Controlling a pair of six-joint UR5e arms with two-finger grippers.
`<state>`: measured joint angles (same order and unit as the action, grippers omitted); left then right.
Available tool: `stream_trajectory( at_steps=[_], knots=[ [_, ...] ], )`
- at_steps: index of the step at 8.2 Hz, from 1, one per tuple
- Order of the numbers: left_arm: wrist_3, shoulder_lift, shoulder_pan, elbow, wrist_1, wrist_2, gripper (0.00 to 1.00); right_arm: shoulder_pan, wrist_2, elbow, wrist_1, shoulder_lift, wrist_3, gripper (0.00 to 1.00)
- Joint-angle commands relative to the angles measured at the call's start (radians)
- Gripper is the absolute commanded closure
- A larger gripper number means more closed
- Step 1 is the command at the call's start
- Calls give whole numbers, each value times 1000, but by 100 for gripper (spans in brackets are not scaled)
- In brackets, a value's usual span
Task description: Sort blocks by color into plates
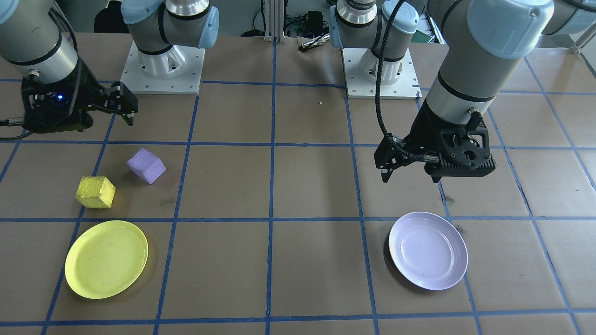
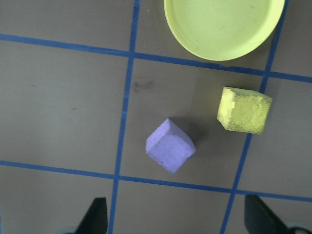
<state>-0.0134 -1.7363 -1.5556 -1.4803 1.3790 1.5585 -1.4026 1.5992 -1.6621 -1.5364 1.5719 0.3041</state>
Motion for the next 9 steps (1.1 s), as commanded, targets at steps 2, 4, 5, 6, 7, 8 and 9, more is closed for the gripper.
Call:
stream_trajectory(
  at_steps=[2, 4, 5, 6, 7, 8, 9],
  knots=[
    [0, 0, 0, 2, 0, 0, 0, 223, 15, -249, -351, -108, 134, 0],
    [-5, 1, 0, 0, 0, 0, 0, 238, 13, -284, -421, -168, 135, 0],
    [-5, 0, 0, 2, 0, 0, 0, 241, 25, -288, -471, -252, 135, 0],
    [-5, 0, 0, 0, 0, 0, 0, 243, 28, -295, -511, -298, 132, 0],
    [-5, 0, 0, 0, 0, 1, 0, 244, 31, -300, -522, -308, 132, 2],
    [-3, 0, 0, -2, 0, 2, 0, 247, 34, -303, -525, -326, 132, 19],
    [-5, 0, 0, -5, 0, 2, 0, 248, 35, -303, -524, -331, 132, 52]
  ],
)
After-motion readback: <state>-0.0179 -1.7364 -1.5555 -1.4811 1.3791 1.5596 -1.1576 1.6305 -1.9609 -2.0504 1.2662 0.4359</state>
